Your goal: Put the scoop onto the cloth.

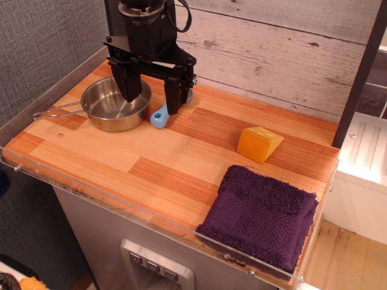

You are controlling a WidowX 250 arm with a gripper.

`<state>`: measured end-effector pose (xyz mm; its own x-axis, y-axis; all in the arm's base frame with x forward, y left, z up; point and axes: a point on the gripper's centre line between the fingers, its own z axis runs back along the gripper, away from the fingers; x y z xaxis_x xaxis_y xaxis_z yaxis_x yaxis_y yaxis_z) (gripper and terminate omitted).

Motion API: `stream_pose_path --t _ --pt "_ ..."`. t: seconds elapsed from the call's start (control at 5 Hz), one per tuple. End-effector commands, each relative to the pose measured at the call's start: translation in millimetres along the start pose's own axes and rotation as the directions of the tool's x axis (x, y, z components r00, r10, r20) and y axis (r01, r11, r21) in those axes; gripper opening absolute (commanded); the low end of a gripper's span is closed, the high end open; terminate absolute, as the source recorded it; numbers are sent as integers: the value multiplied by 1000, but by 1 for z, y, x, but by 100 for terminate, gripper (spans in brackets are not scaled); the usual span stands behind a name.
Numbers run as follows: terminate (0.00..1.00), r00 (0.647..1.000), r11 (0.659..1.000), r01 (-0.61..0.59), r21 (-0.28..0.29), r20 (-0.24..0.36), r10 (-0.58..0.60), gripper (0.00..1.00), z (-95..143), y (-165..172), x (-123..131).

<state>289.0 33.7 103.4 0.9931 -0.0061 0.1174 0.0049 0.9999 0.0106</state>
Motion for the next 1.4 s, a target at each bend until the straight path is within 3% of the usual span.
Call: stream_pose_path --t 0.0,0.4,0.6,1.2 --pt "0 1000 1000 0 0 0 0 100 0 0 0" --pt "0 999 998 -40 -39 22 41 100 -15 19 44" --pt "0 996 997 -75 -26 40 76 100 -28 32 70" --pt "0 998 998 -55 15 28 54 100 -58 22 81"
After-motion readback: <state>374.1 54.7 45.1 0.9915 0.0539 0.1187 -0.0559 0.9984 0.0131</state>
